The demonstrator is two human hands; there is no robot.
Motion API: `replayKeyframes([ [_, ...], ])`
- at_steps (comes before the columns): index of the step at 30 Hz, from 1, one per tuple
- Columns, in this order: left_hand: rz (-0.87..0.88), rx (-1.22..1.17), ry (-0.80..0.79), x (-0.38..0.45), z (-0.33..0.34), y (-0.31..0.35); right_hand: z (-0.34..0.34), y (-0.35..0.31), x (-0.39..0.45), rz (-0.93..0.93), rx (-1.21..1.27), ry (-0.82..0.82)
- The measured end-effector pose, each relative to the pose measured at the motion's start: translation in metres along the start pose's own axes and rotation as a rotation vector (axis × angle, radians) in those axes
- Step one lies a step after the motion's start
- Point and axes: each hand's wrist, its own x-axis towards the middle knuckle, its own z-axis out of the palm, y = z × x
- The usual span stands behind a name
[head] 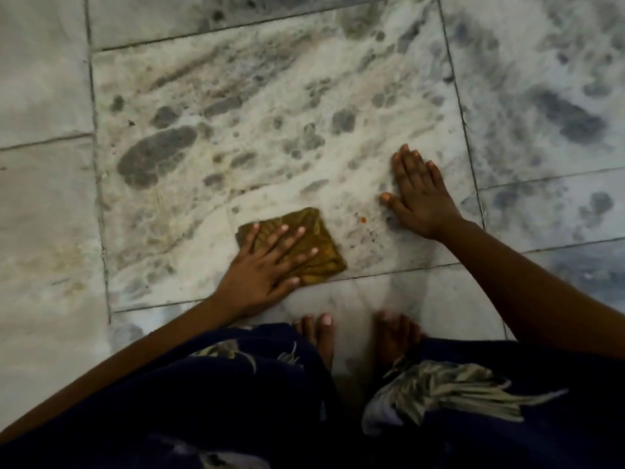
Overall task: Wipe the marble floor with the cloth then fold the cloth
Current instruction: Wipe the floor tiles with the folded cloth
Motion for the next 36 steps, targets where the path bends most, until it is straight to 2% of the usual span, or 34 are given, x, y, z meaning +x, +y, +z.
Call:
replayKeyframes([
  [4, -0.098, 0.0, 0.027, 0.038, -0.015, -0.04, 0.004, -0.001, -0.001, -0.007, 0.008, 0.068],
  [9, -0.253, -0.065, 0.074, 0.127, -0.026, -0.016, 0.001, -0.002, -0.005, 0.006, 0.179, 0.193],
  [11, -0.197, -0.063, 0.052, 0.145, -0.023, 0.009, -0.005, -0.004, -0.002, 0.069, 0.262, 0.265],
  [13, -0.041, -0.05, 0.024, 0.139, -0.018, 0.038, -0.011, -0.005, -0.002, 0.151, 0.305, 0.306],
  [16, 0.113, -0.01, 0.002, 0.088, -0.006, 0.047, -0.007, 0.001, -0.01, 0.15, 0.215, 0.243],
  [21, 0.045, 0.08, -0.031, -0.002, -0.008, -0.008, -0.005, 0.034, -0.033, 0.13, 0.027, 0.17],
  [26, 0.179, 0.084, -0.058, 0.065, -0.021, 0.007, -0.006, 0.039, -0.034, 0.102, 0.008, 0.122],
  [30, 0.174, 0.07, -0.036, 0.136, -0.03, 0.046, -0.005, 0.042, -0.034, 0.107, 0.012, 0.124],
  [33, 0.175, 0.054, -0.024, 0.124, -0.029, 0.044, -0.004, 0.04, -0.034, 0.113, 0.032, 0.131],
  [36, 0.116, 0.06, -0.057, 0.066, -0.021, 0.023, -0.002, 0.039, -0.034, 0.111, 0.014, 0.154],
])
